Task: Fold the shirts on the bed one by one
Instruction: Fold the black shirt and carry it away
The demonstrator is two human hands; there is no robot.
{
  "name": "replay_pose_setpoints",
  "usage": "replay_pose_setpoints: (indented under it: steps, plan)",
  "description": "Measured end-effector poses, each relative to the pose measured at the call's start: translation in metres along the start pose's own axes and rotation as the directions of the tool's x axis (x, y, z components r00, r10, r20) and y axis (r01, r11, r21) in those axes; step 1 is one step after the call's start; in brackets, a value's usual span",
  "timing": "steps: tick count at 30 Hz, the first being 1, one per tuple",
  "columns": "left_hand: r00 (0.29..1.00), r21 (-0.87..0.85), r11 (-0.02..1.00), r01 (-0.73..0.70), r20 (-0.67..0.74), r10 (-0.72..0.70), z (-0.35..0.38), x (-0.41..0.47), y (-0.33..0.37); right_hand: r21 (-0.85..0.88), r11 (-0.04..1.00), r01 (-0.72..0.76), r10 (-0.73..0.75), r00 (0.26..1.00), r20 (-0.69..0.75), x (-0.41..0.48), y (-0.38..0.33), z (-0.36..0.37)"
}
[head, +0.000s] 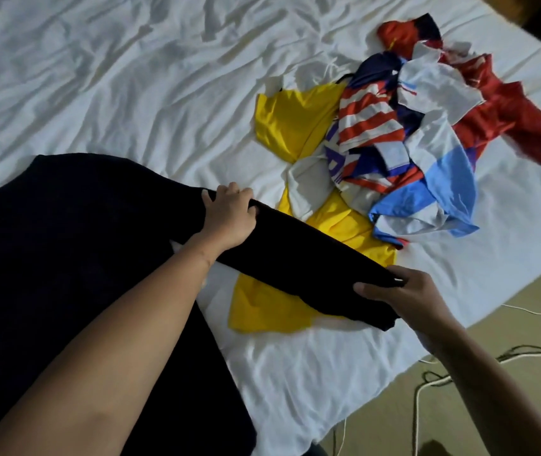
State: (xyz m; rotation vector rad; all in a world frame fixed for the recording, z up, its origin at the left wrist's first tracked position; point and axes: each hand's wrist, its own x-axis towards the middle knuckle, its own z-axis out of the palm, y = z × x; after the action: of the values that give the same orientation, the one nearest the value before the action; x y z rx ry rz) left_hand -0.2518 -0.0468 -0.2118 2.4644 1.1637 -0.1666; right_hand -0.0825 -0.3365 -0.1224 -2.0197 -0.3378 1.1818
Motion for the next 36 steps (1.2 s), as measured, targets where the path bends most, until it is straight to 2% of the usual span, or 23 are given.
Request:
replay_pose_setpoints:
  steps: [1,3,5,7,9,11,14,16,17,19,21,23,24,25,27,28,30,33,36]
  plan:
    - [0.998,0.011,1.000,-0.024,-0.050,0.024,0.004,-0.005,0.006,0.079,0.997,-0.024,0.028,0.998,-0.057,0.002,0.006,-0.004]
    - [0.962,-0.015,0.990,-0.141,-0.238,0.134,0.008,-0.021,0.022,0.225,0.971,-0.082,0.107,0.989,-0.102,0.004,0.018,-0.005]
    - [0.864,-0.060,0.932,-0.358,-0.399,0.307,0.010,-0.044,0.044,0.352,0.930,-0.107,0.160,0.979,-0.124,0.004,0.027,-0.002]
    - [0.766,-0.061,0.800,-0.597,-0.342,0.545,0.015,-0.074,0.068,0.475,0.877,-0.073,0.175,0.969,-0.174,0.005,0.035,0.003]
    - [0.704,0.017,0.713,-0.701,-0.141,0.696,0.032,-0.097,0.082,0.520,0.854,-0.022,0.185,0.946,-0.265,0.008,0.042,0.007]
    - [0.693,0.116,0.694,-0.710,-0.058,0.719,0.054,-0.108,0.087,0.444,0.896,0.026,0.155,0.918,-0.366,0.011,0.046,0.010]
    - [0.653,0.207,0.678,-0.705,-0.183,0.735,0.068,-0.113,0.092,0.183,0.976,0.116,-0.011,0.870,-0.493,0.015,0.046,0.010]
    - [0.611,0.197,0.660,-0.725,-0.261,0.748,0.071,-0.117,0.097,0.050,0.989,0.136,-0.085,0.825,-0.559,0.015,0.043,0.007]
    - [0.606,0.161,0.650,-0.743,-0.253,0.754,0.072,-0.119,0.100,-0.016,0.994,0.108,-0.098,0.818,-0.567,0.016,0.044,0.005]
    - [0.630,0.063,0.656,-0.752,-0.224,0.744,0.071,-0.125,0.102,-0.189,0.982,-0.016,-0.093,0.829,-0.552,0.019,0.049,0.006]
    - [0.695,-0.006,0.721,-0.693,-0.273,0.665,0.070,-0.125,0.098,-0.412,0.907,-0.089,-0.183,0.798,-0.574,0.022,0.053,0.014]
    - [0.788,-0.004,0.827,-0.562,-0.309,0.533,0.076,-0.119,0.091,-0.590,0.807,0.027,-0.434,0.705,-0.561,0.023,0.052,0.032]
    - [0.837,0.024,0.876,-0.481,-0.285,0.467,0.079,-0.114,0.087,-0.674,0.731,0.111,-0.549,0.682,-0.483,0.023,0.050,0.043]
    - [0.880,0.059,0.910,-0.411,-0.233,0.413,0.083,-0.111,0.084,-0.750,0.638,0.178,-0.621,0.694,-0.364,0.024,0.053,0.055]
    - [0.932,0.085,0.940,-0.331,-0.127,0.340,0.090,-0.105,0.075,-0.843,0.485,0.231,-0.615,0.776,-0.141,0.029,0.070,0.073]
    - [0.944,0.084,0.947,-0.311,-0.089,0.318,0.094,-0.103,0.069,-0.870,0.442,0.219,-0.570,0.817,-0.084,0.033,0.080,0.076]
    - [0.957,0.121,0.954,-0.276,-0.060,0.285,0.095,-0.096,0.052,-0.905,0.395,0.155,-0.487,0.871,-0.064,0.040,0.097,0.074]
    - [0.962,0.183,0.951,-0.250,-0.064,0.265,0.087,-0.089,0.031,-0.918,0.379,0.116,-0.464,0.882,-0.080,0.043,0.098,0.070]
    - [0.942,0.144,0.947,-0.287,-0.137,0.306,0.075,-0.091,0.021,-0.912,0.371,0.175,-0.519,0.853,-0.048,0.038,0.082,0.079]
